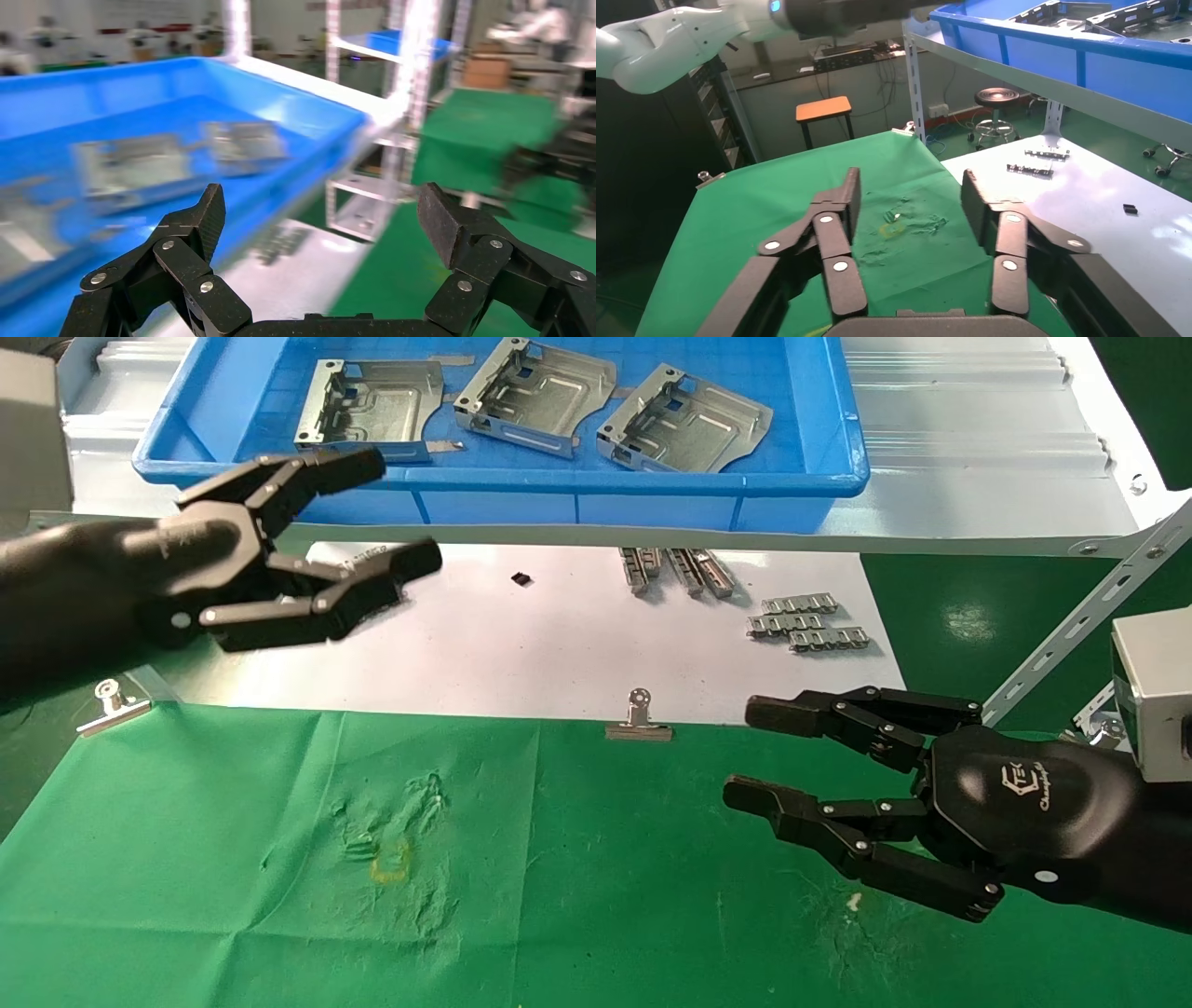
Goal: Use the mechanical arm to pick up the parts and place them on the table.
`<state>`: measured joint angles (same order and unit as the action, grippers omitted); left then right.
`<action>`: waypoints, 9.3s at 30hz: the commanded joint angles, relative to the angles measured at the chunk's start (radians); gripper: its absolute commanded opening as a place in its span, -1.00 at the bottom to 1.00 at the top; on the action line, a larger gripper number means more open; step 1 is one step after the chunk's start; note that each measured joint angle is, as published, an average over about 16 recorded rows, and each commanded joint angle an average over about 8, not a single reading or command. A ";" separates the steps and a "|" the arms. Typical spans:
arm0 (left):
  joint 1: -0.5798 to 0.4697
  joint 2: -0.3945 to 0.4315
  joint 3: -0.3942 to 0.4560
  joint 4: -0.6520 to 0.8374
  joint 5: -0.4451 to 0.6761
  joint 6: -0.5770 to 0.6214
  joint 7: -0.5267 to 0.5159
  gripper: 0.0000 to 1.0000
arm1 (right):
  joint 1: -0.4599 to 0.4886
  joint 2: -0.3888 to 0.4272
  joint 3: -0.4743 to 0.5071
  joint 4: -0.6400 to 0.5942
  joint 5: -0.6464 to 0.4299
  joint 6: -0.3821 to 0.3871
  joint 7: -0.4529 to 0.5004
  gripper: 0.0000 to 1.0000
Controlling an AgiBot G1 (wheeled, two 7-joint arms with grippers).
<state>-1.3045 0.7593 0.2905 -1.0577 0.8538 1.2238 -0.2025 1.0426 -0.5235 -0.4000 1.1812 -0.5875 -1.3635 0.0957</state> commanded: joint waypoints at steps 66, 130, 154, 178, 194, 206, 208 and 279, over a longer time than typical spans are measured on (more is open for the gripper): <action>-0.556 0.235 0.283 0.598 0.514 -0.305 -0.272 -1.00 | 0.000 0.000 0.000 0.000 0.000 0.000 0.000 -1.00; -0.404 -0.095 0.264 0.264 0.107 0.377 0.284 -1.00 | 0.000 0.000 0.000 0.000 0.000 0.000 0.000 -1.00; -0.280 -0.119 0.592 0.320 0.223 0.291 0.695 -1.00 | 0.000 0.000 0.000 0.000 0.000 0.000 0.000 -1.00; -0.225 0.024 0.584 0.491 0.239 0.135 0.871 -0.82 | 0.000 0.000 0.000 0.000 0.000 0.000 0.000 -1.00; -0.234 0.063 0.586 0.568 0.257 0.117 0.965 1.00 | 0.000 0.000 0.000 0.000 0.000 0.000 0.000 -1.00; -0.247 0.062 0.569 0.599 0.229 0.148 0.997 1.00 | 0.000 0.000 0.000 0.000 0.000 0.000 0.000 -1.00; -0.250 0.053 0.559 0.601 0.208 0.177 0.988 1.00 | 0.000 0.000 0.000 0.000 0.000 0.000 0.000 -1.00; 0.233 -0.149 -0.014 -0.232 -0.125 0.272 0.013 1.00 | 0.000 0.000 0.000 0.000 0.000 0.000 0.000 1.00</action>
<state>-1.0779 0.6124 0.2834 -1.2781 0.7320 1.4969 -0.1775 1.0425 -0.5234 -0.4000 1.1811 -0.5874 -1.3634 0.0957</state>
